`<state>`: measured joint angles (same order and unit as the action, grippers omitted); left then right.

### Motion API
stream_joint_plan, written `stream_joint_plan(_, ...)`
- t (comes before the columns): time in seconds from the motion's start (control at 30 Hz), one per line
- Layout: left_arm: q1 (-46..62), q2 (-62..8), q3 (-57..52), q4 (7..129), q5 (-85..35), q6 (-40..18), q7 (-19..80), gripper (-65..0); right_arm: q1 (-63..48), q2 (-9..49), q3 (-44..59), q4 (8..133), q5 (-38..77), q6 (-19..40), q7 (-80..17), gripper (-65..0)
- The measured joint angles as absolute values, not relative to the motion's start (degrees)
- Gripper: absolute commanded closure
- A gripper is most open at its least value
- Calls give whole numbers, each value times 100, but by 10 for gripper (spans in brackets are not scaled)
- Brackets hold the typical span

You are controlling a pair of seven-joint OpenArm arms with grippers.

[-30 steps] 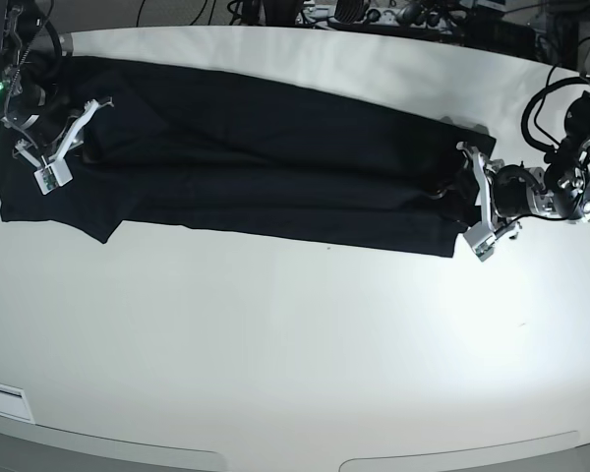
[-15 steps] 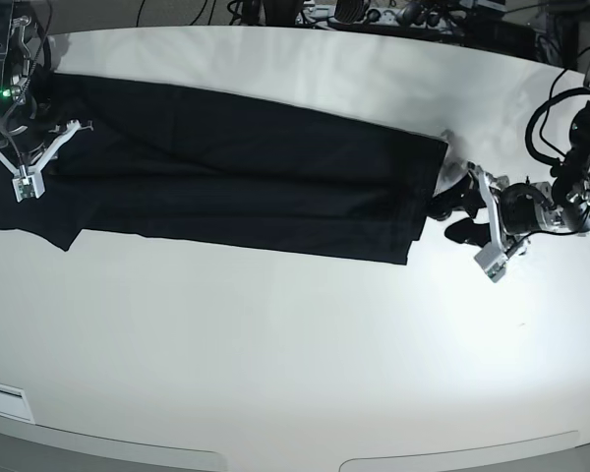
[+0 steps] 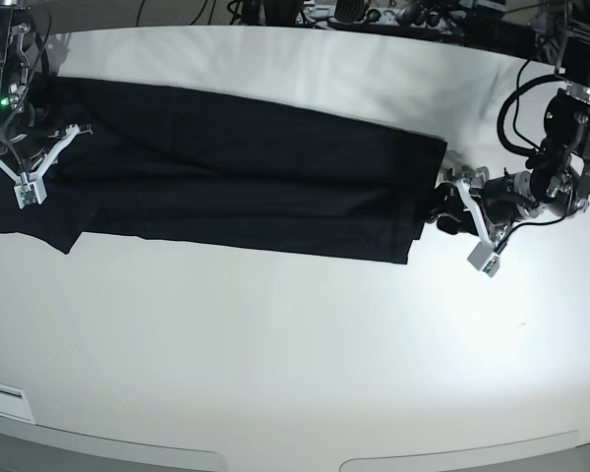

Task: Fold the T-shirt properly
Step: 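Grasp the end of the folded strip nearest the left gripper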

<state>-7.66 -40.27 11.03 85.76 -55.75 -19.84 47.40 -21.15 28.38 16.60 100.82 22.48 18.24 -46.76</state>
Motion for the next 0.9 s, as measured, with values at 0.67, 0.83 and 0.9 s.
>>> stream_joint_plan(0.67, -757, -3262, 974, 7719, -6377, -2134, 5100, -347, -2110, 2845, 1660, 10082, 2250, 1863, -4718, 0)
stream_joint_plan(0.83, -760, -3267, 978, 7719, -6401, -2145, 5103, -347, -2110, 2842, 1660, 10082, 2248, 1863, -4716, 0)
stream_joint_plan(0.9, -729, -3264, 978, 7719, -6418, -2126, 5085, -347, -2110, 2842, 1660, 10084, 2250, 1863, -4718, 0)
